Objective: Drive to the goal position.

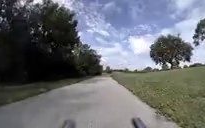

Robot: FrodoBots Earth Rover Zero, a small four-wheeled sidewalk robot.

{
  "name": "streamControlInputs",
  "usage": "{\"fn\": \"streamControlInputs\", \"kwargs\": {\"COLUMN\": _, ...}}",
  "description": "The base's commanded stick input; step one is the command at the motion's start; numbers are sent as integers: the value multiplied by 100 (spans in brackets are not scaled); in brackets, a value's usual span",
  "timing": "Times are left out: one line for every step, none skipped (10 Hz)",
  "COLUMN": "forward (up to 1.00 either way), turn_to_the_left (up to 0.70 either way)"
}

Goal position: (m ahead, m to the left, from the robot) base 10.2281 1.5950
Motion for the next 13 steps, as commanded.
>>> {"fn": "streamControlInputs", "kwargs": {"forward": 69, "turn_to_the_left": 3}}
{"fn": "streamControlInputs", "kwargs": {"forward": 69, "turn_to_the_left": 3}}
{"fn": "streamControlInputs", "kwargs": {"forward": 69, "turn_to_the_left": 3}}
{"fn": "streamControlInputs", "kwargs": {"forward": 69, "turn_to_the_left": 3}}
{"fn": "streamControlInputs", "kwargs": {"forward": 69, "turn_to_the_left": 3}}
{"fn": "streamControlInputs", "kwargs": {"forward": 69, "turn_to_the_left": 3}}
{"fn": "streamControlInputs", "kwargs": {"forward": 69, "turn_to_the_left": 3}}
{"fn": "streamControlInputs", "kwargs": {"forward": 69, "turn_to_the_left": 3}}
{"fn": "streamControlInputs", "kwargs": {"forward": 69, "turn_to_the_left": 3}}
{"fn": "streamControlInputs", "kwargs": {"forward": 69, "turn_to_the_left": 3}}
{"fn": "streamControlInputs", "kwargs": {"forward": 69, "turn_to_the_left": 3}}
{"fn": "streamControlInputs", "kwargs": {"forward": 69, "turn_to_the_left": 3}}
{"fn": "streamControlInputs", "kwargs": {"forward": 69, "turn_to_the_left": 3}}
